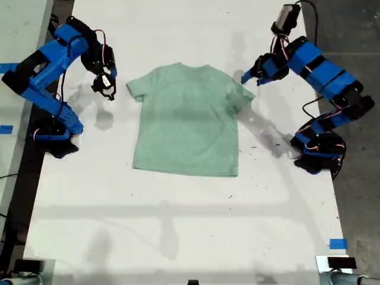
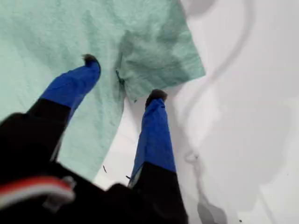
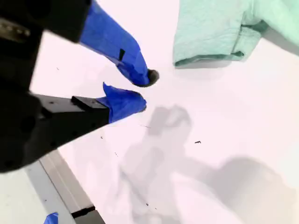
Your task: Fold tshirt
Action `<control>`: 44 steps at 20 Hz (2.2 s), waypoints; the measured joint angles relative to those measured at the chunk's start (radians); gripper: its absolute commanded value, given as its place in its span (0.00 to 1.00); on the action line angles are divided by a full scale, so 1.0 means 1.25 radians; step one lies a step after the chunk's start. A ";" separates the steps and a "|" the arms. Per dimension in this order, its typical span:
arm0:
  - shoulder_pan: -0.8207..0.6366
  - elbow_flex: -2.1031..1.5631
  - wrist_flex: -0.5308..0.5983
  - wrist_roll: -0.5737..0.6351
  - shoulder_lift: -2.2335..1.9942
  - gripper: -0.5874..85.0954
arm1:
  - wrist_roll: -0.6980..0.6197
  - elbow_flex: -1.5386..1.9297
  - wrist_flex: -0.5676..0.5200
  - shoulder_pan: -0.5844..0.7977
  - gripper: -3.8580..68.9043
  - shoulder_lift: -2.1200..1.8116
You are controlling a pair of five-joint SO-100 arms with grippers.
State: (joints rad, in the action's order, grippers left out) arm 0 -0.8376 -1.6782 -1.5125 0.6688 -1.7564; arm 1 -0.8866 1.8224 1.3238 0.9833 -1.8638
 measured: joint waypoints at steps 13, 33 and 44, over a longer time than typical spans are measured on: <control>0.000 0.000 0.013 -0.001 0.048 0.05 | -0.091 0.069 -0.275 0.066 0.12 0.346; 0.000 0.000 0.017 -0.001 0.049 0.05 | -0.016 -0.339 0.031 -0.136 0.04 0.349; 0.020 0.000 0.017 -0.001 0.049 0.05 | 0.162 -0.470 -0.346 -0.271 0.27 0.648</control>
State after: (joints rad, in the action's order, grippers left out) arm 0 -0.8130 -1.6782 -1.4910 0.6673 -1.6950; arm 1 -0.6842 1.2349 0.8912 0.6443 -1.0538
